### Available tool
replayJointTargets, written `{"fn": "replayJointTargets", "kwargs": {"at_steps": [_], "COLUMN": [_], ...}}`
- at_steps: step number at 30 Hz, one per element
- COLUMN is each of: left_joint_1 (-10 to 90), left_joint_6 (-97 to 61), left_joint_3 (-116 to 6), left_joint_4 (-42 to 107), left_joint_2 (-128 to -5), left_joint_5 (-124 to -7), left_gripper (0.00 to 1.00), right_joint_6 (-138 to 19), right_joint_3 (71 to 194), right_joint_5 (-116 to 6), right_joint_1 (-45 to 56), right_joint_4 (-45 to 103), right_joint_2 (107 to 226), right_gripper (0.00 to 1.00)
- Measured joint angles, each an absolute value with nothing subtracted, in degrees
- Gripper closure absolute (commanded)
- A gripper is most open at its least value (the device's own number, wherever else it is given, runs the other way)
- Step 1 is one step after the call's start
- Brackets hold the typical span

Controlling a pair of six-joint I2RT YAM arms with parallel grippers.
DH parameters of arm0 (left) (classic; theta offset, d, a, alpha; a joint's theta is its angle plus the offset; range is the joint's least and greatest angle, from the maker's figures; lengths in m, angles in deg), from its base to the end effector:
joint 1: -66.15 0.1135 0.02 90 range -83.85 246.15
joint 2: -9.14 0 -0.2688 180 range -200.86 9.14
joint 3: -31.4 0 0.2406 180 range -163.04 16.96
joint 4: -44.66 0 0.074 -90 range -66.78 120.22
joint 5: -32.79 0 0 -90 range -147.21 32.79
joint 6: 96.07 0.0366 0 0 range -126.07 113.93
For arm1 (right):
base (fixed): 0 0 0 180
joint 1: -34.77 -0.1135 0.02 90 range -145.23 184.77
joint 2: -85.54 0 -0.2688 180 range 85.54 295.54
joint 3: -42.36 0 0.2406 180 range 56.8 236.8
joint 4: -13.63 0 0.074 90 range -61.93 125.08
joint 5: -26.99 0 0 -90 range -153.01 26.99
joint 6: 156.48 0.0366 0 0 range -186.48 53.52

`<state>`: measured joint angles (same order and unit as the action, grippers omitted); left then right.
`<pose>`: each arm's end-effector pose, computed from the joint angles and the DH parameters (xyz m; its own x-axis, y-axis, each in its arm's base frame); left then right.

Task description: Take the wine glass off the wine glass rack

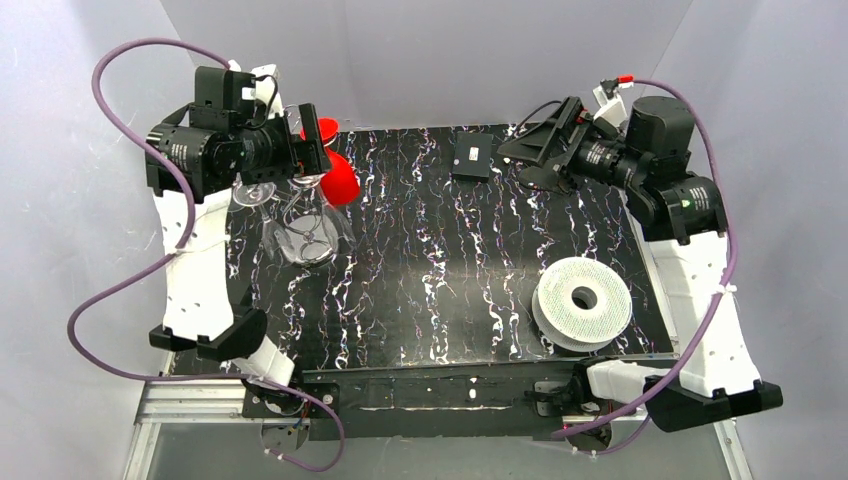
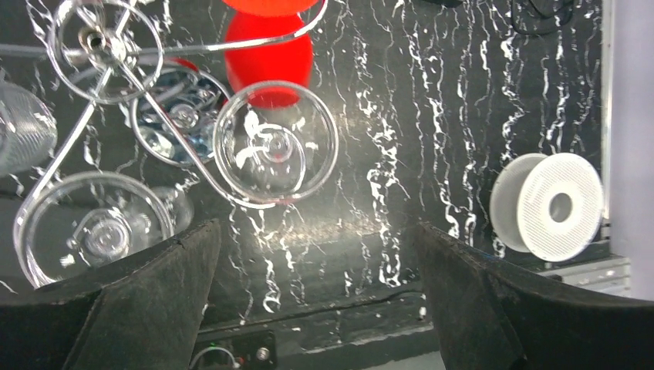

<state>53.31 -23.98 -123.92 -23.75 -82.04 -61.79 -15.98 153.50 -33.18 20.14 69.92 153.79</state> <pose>0.2340 -0.0563 0.5905 -0.1611 -0.2777 -0.9471 0.2623 0.9130 -0.3123 0.1885 0.0680 0.5024 -0.6730 0.5161 -0.5298 -0.2642 0.5013 0.8239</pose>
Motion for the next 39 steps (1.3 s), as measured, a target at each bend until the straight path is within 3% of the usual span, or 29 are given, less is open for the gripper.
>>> {"fn": "replayJointTargets", "kwargs": {"at_steps": [16, 39], "left_joint_1": [46.7, 45.8], "left_joint_6": [-10.8, -7.6], "left_joint_3": [-128.9, -124.4], "left_joint_4": [-23.8, -23.8], "left_joint_2": [-90.5, -91.5], "left_joint_5": [-53.4, -46.2], "left_gripper": [0.02, 0.02], "right_joint_6": [-20.0, -20.1], "right_joint_3": [158.7, 157.6], "right_joint_5": [-34.3, -31.3], "right_joint_1": [19.6, 19.6], "right_joint_4": [74.6, 74.2], "right_joint_2": [157.5, 156.7], "right_gripper": [0.0, 0.0]}}
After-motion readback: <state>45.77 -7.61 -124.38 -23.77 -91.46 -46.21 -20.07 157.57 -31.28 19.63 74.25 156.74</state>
